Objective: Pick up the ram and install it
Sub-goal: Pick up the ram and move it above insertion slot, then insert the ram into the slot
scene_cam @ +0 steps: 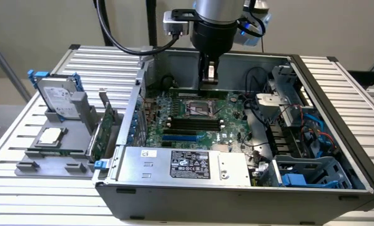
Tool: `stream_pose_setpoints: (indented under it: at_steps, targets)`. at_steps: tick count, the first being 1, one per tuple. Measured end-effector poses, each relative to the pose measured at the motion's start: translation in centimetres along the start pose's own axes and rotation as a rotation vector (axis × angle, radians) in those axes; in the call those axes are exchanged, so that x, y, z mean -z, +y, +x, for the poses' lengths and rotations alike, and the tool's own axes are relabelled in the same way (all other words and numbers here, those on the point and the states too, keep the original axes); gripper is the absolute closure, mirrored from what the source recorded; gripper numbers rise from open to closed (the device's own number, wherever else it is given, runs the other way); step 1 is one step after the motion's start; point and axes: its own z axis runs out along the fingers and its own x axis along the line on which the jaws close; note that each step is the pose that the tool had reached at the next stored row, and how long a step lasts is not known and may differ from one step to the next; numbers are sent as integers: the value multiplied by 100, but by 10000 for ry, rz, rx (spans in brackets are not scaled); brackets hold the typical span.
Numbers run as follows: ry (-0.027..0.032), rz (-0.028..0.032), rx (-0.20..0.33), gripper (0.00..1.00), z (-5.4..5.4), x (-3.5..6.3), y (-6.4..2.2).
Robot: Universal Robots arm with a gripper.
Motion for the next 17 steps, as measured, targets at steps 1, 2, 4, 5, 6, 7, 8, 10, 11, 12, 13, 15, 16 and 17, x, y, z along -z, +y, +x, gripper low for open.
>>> stream_pose_setpoints:
  at_steps: [1, 2, 4, 5, 6, 7, 8, 10, 11, 12, 13, 15, 16, 17]
  targets:
    - [0, 0, 0, 100, 0, 0, 0]
    - [0, 0, 0, 100, 0, 0, 0]
    - [0, -1, 0, 100, 0, 0, 0]
    - [0, -1, 0, 100, 0, 0, 0]
    - [0, -1, 0, 100, 0, 0, 0]
    - [1, -1, 0, 100, 0, 0, 0]
    - [0, -1, 0, 100, 0, 0, 0]
    - [1, 0, 0, 100, 0, 0, 0]
    - [0, 0, 0, 100, 0, 0, 0]
    - [0, -1, 0, 100, 0, 0, 0]
    - [0, 0, 0, 100, 0, 0, 0]
    - [0, 0, 0, 100, 0, 0, 0]
    - [0, 0, 0, 100, -1, 0, 0]
    - [-1, 0, 0, 100, -2, -4, -1]
